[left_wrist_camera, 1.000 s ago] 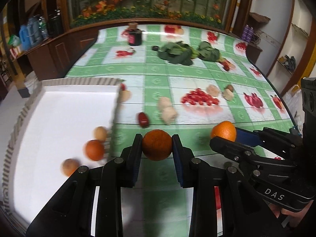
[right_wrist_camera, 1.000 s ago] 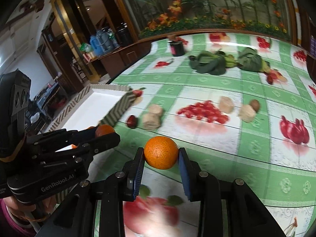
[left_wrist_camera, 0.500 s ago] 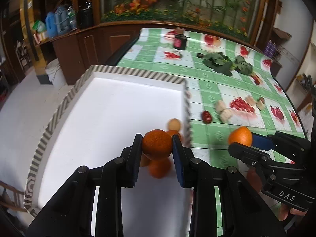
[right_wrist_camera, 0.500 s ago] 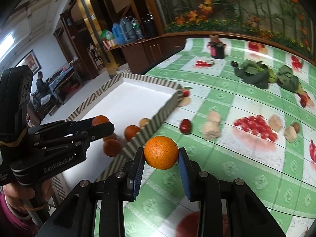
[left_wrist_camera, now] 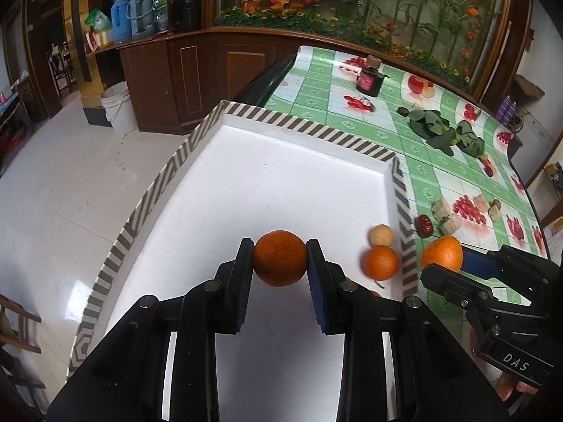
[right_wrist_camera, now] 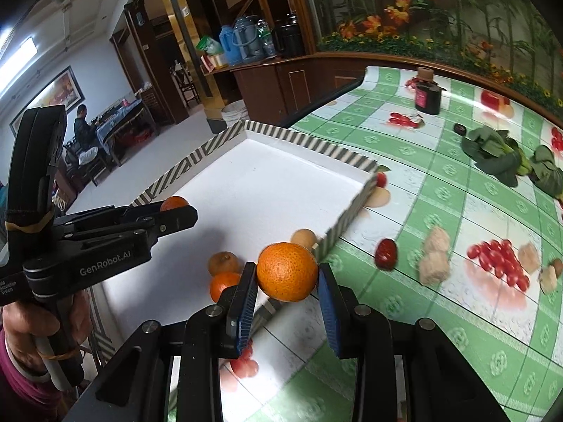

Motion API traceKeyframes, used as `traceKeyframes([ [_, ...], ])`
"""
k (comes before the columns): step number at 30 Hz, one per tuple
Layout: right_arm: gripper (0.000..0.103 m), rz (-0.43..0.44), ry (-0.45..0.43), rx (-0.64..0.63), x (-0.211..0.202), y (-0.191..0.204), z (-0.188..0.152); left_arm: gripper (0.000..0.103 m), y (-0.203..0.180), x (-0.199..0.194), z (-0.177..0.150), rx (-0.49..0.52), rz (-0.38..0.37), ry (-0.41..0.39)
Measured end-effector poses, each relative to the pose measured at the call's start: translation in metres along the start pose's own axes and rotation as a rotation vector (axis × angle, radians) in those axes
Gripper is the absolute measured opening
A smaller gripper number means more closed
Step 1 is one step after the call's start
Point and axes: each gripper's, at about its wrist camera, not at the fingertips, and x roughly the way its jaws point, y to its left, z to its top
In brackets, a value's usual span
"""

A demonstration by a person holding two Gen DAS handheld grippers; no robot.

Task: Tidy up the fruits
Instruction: 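Carry both oranges into the white tray and open both grippers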

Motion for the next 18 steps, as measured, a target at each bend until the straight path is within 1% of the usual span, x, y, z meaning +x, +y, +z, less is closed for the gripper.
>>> traceKeyframes([
  [10, 0.033, 0.0, 0.024, -0.029, 0.025, 0.009, 0.014, 0.029, 0.016, 0.013, 0.003, -0.031, 0.024, 0.024],
  [18, 0.033, 0.003, 0.044, -0.049, 0.046, 0.013, 0.028, 0.029, 0.019, 0.019, 0.008, -0.037, 0.034, 0.032],
])
